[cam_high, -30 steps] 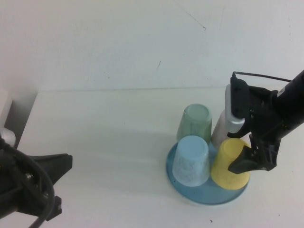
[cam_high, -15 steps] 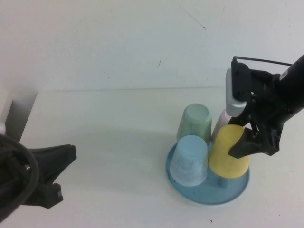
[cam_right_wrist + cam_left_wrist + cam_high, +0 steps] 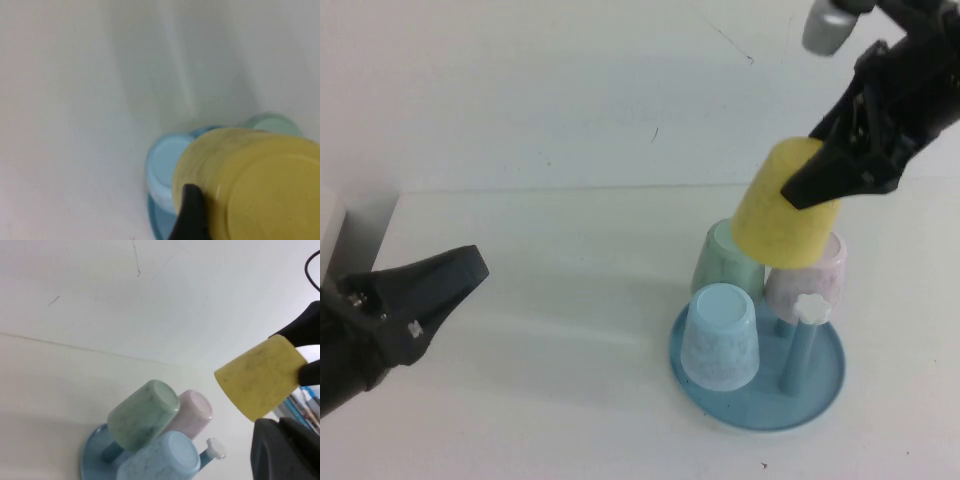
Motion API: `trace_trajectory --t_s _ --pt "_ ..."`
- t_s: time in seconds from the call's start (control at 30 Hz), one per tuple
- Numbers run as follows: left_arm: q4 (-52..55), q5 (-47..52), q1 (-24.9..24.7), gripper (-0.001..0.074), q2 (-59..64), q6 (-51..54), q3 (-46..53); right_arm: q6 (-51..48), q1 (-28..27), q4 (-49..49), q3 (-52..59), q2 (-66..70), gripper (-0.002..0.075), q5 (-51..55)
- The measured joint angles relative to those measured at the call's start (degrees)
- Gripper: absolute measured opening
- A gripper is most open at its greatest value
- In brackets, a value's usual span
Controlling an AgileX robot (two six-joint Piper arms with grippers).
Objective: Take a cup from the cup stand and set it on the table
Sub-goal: Hand over the cup
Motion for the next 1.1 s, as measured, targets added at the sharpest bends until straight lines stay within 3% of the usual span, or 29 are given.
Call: trace_trajectory --t_s 0.2,0.27,0.47,0.53,0.87,1.1 --pt "-2.5 2.3 0.0 0.005 0.0 -5.7 -0.8 1.2 0.0 14.5 -4.8 -1.0 0.0541 0.0" --pt "-2.7 3.8 0.0 0.0134 0.0 -8.6 -1.4 1.2 0.0 21.7 -5.1 -1.0 0.0541 0.0" --pt "-2.8 7.2 0.0 0.0507 0.0 -14.3 -3.7 -1.8 0.0 38.2 -5.4 0.5 0.0541 0.0" --pt "-2.8 7.6 0.0 0.0559 0.0 -15.0 -4.6 -2.0 0.1 41.0 -5.3 1.4 0.0541 0.0" --pt "-2.8 6.7 0.0 0.0545 0.0 -15.6 -7.3 -2.3 5.1 50.7 -5.3 7.8 0.0541 -0.2" --pt "-2.8 6.3 0.0 0.051 0.0 -15.7 -7.6 -3.5 8.6 51.4 -5.3 10.4 0.0541 -0.3"
